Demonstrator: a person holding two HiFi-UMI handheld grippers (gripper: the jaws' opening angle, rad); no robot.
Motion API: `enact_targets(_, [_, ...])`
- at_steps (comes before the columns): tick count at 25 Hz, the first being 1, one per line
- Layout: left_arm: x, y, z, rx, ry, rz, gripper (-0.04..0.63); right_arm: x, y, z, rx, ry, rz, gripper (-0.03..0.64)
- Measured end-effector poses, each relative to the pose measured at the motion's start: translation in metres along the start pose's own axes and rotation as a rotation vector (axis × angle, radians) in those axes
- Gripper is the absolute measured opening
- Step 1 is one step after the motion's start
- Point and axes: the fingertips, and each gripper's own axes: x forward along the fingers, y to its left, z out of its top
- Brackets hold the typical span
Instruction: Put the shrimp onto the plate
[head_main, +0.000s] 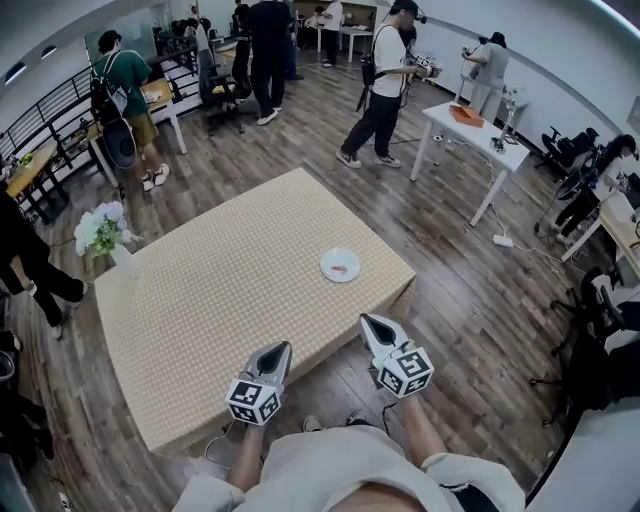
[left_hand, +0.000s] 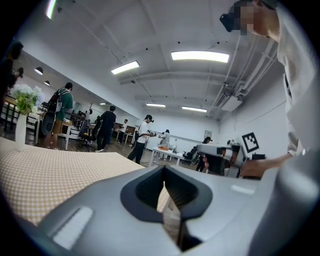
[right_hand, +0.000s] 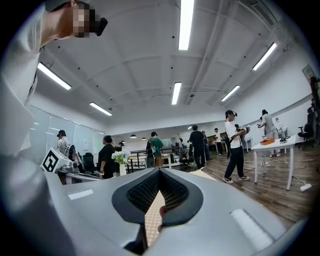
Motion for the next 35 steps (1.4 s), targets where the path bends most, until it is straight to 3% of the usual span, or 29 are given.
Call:
enact_targets(19, [0.001,-0.127,-0.003,0.036,-0.006,-0.088,0.011,-0.118,-0.001,-0.012,0.007,0.016,-0.044,-0.003])
enact_targets(35, [-0.001,-0.169,-0.007,0.058,-0.025,-0.06,0.011,-0.145,-0.003,-0.018,-0.027,0.023,0.0,-0.003])
